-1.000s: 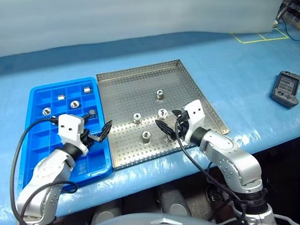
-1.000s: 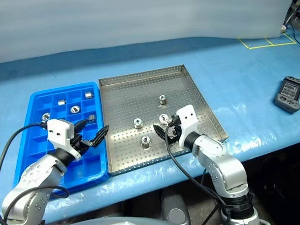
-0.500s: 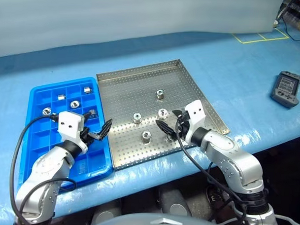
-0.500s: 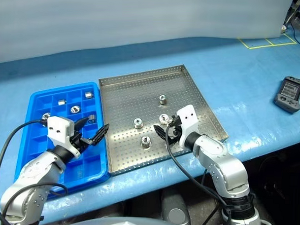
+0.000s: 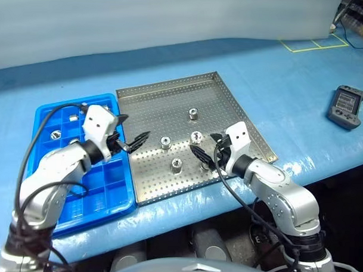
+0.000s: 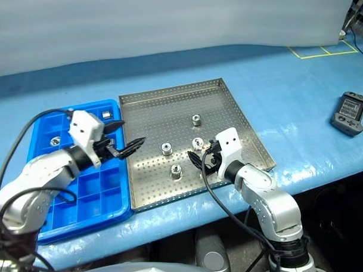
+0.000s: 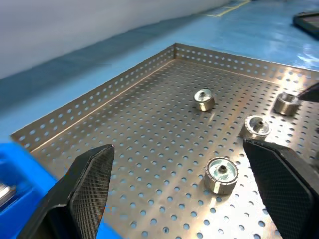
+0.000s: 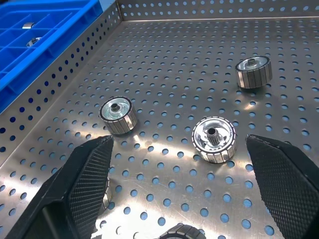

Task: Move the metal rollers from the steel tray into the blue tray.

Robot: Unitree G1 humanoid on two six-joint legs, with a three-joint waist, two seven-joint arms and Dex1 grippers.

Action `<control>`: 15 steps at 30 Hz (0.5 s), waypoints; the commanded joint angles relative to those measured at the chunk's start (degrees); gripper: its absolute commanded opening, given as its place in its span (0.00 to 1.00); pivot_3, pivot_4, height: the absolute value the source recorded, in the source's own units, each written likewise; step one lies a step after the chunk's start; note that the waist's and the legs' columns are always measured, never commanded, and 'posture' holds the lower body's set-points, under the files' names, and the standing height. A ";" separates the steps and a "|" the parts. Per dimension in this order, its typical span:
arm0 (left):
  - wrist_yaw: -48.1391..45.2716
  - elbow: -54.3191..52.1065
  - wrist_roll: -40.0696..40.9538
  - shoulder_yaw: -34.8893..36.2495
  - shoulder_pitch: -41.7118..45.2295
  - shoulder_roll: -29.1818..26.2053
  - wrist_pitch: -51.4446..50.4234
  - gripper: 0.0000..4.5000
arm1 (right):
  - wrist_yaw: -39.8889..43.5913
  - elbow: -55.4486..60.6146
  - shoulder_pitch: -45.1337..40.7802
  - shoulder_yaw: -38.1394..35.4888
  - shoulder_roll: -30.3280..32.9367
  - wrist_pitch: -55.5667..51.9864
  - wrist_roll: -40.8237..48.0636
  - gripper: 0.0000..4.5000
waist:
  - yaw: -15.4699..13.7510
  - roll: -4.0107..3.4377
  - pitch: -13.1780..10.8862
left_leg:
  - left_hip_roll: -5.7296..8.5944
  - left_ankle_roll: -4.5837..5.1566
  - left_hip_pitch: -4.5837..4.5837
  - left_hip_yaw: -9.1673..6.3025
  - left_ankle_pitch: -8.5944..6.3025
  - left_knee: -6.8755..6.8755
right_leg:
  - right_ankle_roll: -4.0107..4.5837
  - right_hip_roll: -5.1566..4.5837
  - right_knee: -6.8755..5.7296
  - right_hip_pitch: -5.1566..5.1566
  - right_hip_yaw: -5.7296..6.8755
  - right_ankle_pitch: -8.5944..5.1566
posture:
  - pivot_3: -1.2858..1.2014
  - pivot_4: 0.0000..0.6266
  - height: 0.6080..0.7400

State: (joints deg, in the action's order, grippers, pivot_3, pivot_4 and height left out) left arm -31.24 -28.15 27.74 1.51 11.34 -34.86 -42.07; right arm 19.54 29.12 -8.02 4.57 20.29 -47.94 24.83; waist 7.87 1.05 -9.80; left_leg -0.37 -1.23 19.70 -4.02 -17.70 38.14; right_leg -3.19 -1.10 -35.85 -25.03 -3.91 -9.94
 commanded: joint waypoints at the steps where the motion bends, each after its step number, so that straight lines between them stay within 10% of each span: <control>1: -5.00 4.81 -1.47 -5.35 5.26 -1.54 -0.51 1.00 | -0.46 2.68 0.05 -0.85 -0.35 1.68 -0.24 0.99 | 0.60 0.00 0.00 | 0.00 0.02 0.01 0.01 -0.01 0.00 | -0.04 0.00 0.00 -0.01 0.00 0.02 | 0.44 0.24 1.00; 15: -8.51 28.74 -14.58 -17.70 17.77 4.00 4.57 1.00 | -3.09 6.19 3.72 -2.02 -1.22 2.13 -0.88 0.99 | 4.17 -0.01 0.00 | 0.00 0.06 0.16 0.04 -0.03 -0.04 | -0.22 0.00 -0.04 -0.21 -0.08 0.15 | 0.40 0.24 1.00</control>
State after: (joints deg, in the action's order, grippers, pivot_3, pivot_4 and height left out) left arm -39.91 0.55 14.37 -16.48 28.60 -31.07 -38.87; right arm 16.97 32.69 -4.35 3.90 19.35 -46.77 23.85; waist 12.04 1.04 -9.80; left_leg -0.37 -1.18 19.87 -3.98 -17.73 38.10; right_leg -3.41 -1.10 -35.90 -25.27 -4.00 -9.80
